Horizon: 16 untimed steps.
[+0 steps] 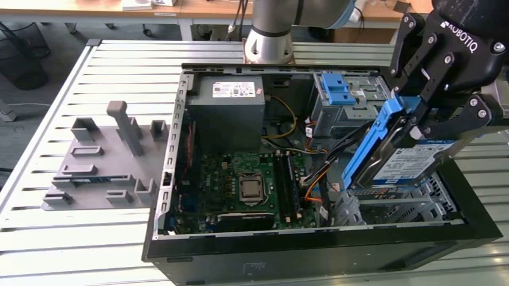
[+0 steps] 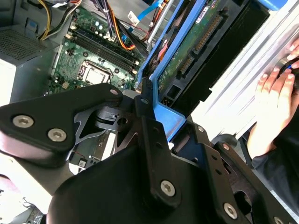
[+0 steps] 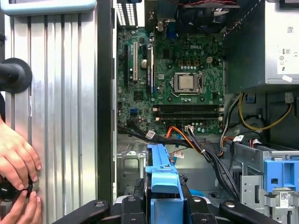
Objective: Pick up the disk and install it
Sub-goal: 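Insert the disk into the insertion slot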
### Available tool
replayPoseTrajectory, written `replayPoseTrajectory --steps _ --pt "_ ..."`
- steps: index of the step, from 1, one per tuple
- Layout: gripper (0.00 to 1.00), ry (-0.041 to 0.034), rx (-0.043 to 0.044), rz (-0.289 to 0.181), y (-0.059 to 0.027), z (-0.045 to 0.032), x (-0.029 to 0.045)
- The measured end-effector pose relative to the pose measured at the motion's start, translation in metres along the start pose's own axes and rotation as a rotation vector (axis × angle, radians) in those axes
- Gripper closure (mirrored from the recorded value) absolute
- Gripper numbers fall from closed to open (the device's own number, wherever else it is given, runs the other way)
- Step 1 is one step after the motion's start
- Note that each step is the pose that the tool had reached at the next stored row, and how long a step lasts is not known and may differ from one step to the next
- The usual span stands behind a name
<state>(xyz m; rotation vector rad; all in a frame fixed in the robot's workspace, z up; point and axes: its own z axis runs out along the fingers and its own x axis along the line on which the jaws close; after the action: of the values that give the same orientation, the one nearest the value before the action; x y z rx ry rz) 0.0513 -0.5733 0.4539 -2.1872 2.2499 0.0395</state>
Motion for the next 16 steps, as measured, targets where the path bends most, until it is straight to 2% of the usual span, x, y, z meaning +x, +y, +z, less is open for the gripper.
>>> replayPoseTrajectory --steps 3,5,8,16 --pt "0.64 -0.0002 0.0 0.0 0.0 0.0002 0.0001" --pt "0.64 -0.0001 0.0 0.0 -0.0001 0.0008 0.0039" --pt "0.64 -0.0003 0.0001 0.0 -0.0013 0.0016 0.0053" --pt "0.64 -0.0001 0.0 0.0 -0.0124 0.004 0.005"
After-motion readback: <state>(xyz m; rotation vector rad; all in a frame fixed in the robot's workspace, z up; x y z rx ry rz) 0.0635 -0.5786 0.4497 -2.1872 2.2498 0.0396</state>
